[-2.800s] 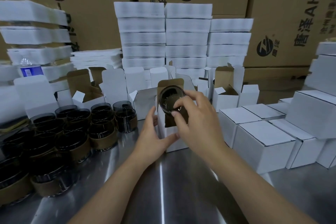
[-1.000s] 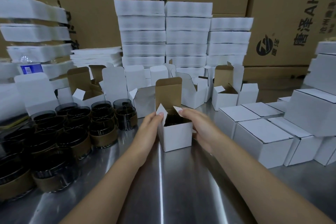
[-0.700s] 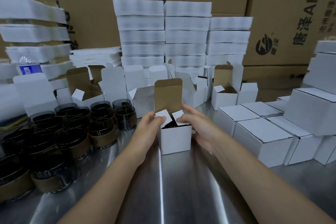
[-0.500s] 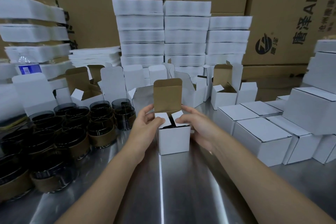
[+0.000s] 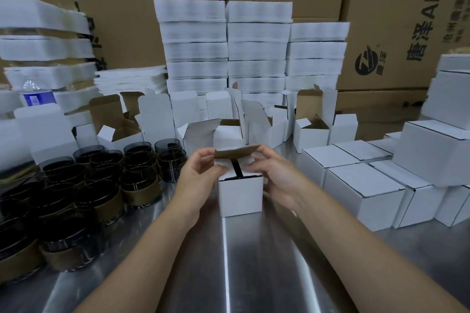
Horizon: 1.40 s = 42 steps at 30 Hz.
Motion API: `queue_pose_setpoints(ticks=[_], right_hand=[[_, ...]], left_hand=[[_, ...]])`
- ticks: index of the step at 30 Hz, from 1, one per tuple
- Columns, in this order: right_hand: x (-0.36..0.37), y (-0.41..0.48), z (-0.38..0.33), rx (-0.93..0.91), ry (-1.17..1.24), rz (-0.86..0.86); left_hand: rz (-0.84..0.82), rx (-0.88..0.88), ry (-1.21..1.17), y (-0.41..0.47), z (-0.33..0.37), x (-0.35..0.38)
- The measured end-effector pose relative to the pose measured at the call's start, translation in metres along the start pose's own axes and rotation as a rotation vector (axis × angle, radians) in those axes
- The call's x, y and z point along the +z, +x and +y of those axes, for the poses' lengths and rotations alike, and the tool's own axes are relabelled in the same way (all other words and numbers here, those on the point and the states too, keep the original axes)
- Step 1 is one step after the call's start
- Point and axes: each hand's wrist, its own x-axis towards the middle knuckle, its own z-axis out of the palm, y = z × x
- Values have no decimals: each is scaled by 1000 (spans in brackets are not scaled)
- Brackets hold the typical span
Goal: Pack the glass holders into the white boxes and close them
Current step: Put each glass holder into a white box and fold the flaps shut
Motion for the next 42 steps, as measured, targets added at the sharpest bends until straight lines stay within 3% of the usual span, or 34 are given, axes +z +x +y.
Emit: queue_pose_setpoints(ticks=[12, 17, 24, 31, 35, 42], right_hand=[[-21, -3, -14, 168, -197, -35], [-15, -11, -19, 114, -432, -32], [-15, -22, -28, -29, -678, -162], [-16, -24, -28, -116, -810, -253], [-15, -22, -25, -124, -852, -210], [-13, -22, -24, -191, -864, -150]], left_hand=[[-35, -58, -57, -2, 0, -2], [-23, -83, -63, -5, 1, -4], [-152, 142, 141, -4, 7, -10], [-252, 153, 226, -6, 3, -16], [-316, 174, 314, -4, 1, -17], [-260, 181, 303, -1, -2, -17]])
